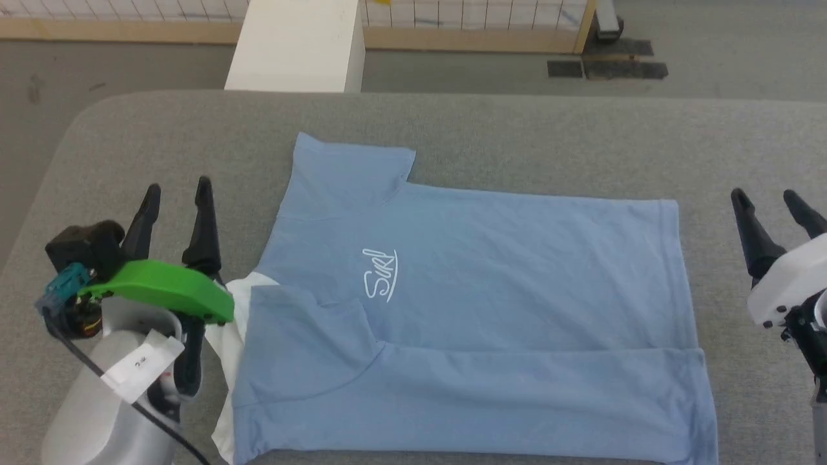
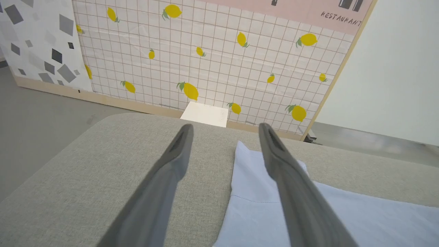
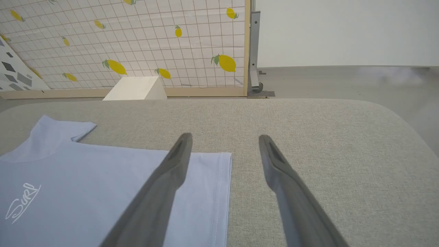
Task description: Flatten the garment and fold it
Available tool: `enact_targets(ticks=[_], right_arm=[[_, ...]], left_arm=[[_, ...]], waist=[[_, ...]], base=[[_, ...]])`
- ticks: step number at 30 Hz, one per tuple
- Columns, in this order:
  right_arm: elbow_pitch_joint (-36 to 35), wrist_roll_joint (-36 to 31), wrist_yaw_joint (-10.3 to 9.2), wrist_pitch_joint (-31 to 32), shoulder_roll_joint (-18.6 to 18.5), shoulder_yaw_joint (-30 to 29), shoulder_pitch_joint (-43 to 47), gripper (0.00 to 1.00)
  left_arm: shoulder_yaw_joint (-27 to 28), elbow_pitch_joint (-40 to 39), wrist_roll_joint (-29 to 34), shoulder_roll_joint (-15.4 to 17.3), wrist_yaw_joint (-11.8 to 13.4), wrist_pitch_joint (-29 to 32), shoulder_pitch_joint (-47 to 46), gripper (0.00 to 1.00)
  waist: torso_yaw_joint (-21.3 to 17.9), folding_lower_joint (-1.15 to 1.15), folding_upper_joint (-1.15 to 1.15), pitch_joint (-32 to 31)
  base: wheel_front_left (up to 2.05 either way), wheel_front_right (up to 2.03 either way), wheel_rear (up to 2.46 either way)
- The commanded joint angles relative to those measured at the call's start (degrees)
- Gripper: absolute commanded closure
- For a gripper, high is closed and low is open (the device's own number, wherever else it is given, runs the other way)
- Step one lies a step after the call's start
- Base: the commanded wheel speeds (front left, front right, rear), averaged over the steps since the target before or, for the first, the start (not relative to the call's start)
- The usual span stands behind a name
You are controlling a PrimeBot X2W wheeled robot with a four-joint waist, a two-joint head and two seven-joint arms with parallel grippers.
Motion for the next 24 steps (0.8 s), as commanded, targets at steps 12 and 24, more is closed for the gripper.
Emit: enact_targets(ticks=[12,24], right_arm=[[-0.22,0.13,-0.08,-0.89,-2.64,1.7,-6.93,0.0],[-4.79,0.54,-0.08,0.78,-3.52,4.05,-9.62,0.0]], left_arm=[[-4.42,13.94,1.53,-3.16,-5.88,3.43,-22.29,0.0],[-8.14,32.81,0.15,-3.33,-6.72,27.57,-43.82,0.0]], waist=[[1.32,0.0,0.0,13.87],[-2.45,0.0,0.0,21.68]], base=[[0.0,0.0,0.0],[0.0,0.0,0.0]])
